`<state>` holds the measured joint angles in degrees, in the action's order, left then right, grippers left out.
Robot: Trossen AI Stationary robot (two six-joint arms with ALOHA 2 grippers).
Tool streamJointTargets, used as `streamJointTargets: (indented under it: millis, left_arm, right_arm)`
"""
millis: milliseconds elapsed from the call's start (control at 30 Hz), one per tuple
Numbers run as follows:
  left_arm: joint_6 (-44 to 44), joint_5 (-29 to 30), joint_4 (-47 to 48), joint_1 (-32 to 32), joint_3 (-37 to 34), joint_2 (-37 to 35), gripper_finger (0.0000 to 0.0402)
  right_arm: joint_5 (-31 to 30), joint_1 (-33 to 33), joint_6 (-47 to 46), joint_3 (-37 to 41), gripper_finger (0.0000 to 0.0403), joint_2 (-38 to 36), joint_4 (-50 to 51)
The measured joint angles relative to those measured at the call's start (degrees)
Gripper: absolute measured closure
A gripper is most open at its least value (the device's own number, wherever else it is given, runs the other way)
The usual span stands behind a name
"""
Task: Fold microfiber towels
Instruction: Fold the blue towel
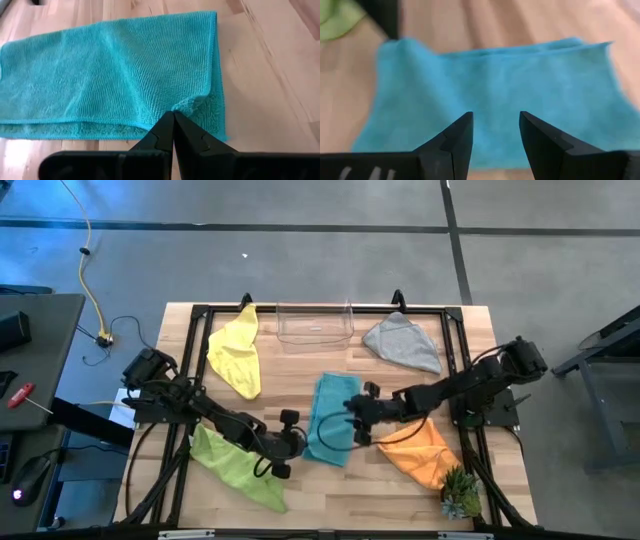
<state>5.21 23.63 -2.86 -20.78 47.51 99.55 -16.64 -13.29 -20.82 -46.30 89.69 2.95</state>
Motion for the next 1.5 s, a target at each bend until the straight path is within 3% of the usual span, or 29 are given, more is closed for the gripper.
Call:
streamJointTargets:
  millis: [100,367,533,800,967,1200,1500]
  left_arm:
    - [1.7,-0.1,0.1,-0.1,0.0,0.0,0.0402]
    - [4.2,-0.2,0.1,-0.7,0.0,0.0,0.0401]
    - [5.1,-0.1,0.1,-0.7,0.0,0.0,0.0401]
    - [6.6,0.0,0.0,-0.7,0.0,0.0,0.0401]
    - [6.6,0.2,0.1,-0.7,0.0,0.0,0.0401]
    - [6.6,0.1,-0.1,-0.7,0.0,0.0,0.0401]
    - [6.6,0.0,-0.4,-0.7,0.0,0.0,0.0402]
  right_arm:
    - [1.5,4.8,3.0,0.0,0.0249,0.0,-2.4]
    - [20.6,22.0,19.2,-0.1,0.0249,0.4,-7.9]
    - [27.8,27.9,28.9,-4.5,0.0249,4.9,-4.9]
    - [29.2,30.2,45.8,-21.7,0.0249,15.8,15.5]
    - [29.2,30.2,52.5,-29.7,0.0249,21.9,22.0]
    - [27.4,30.2,57.7,-35.0,0.0249,26.4,25.1]
    - [27.3,30.6,60.4,-35.5,0.0263,28.5,25.4]
